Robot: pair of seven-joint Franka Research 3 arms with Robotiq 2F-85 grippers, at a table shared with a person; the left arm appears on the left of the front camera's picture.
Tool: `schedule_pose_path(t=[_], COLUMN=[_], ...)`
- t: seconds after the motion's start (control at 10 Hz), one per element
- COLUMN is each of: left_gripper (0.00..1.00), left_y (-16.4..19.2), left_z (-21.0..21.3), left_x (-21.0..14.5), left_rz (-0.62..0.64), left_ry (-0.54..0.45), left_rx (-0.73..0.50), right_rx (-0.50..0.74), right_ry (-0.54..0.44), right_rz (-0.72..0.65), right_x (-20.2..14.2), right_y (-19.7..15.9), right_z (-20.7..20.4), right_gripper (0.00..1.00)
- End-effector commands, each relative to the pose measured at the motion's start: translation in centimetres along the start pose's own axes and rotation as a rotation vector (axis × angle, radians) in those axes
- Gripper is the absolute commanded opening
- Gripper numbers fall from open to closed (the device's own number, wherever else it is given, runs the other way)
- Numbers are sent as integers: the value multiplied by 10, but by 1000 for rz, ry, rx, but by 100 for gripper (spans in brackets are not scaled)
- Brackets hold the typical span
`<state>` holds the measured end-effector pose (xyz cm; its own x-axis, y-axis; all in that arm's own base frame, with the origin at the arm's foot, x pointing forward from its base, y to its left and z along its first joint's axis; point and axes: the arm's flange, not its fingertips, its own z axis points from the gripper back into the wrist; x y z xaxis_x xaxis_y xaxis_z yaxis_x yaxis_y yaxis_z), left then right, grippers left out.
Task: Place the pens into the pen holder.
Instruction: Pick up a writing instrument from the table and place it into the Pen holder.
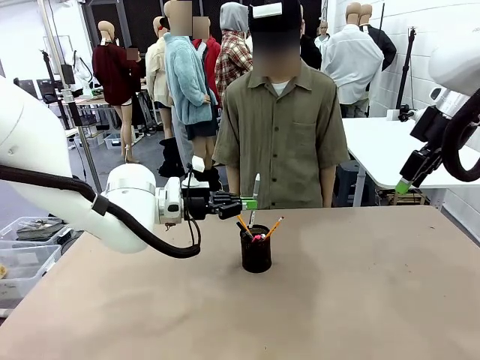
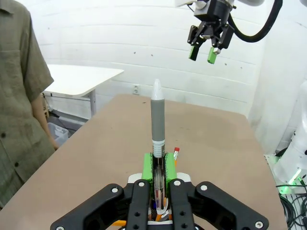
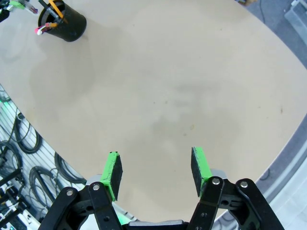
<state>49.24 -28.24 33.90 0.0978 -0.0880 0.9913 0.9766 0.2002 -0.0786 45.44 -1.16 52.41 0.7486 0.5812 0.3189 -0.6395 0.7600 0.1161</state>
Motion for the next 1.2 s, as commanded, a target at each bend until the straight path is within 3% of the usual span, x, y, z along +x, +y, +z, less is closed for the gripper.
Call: schedule_pose_path(t=[0.0, 1.1], left_gripper=[0, 0], left_y=[1, 3], left_z=[-4, -9], left_x=[-8, -35], left_rz=[-14, -9], left_ry=[-46, 59], left_rx=[20, 56], right_rx=[-12, -12], right_ry=[-5, -5], right_rz=[-9, -9], right_x=[-1, -1], right_y=[2, 2], right_z=[-4, -4], right_gripper=[72, 72])
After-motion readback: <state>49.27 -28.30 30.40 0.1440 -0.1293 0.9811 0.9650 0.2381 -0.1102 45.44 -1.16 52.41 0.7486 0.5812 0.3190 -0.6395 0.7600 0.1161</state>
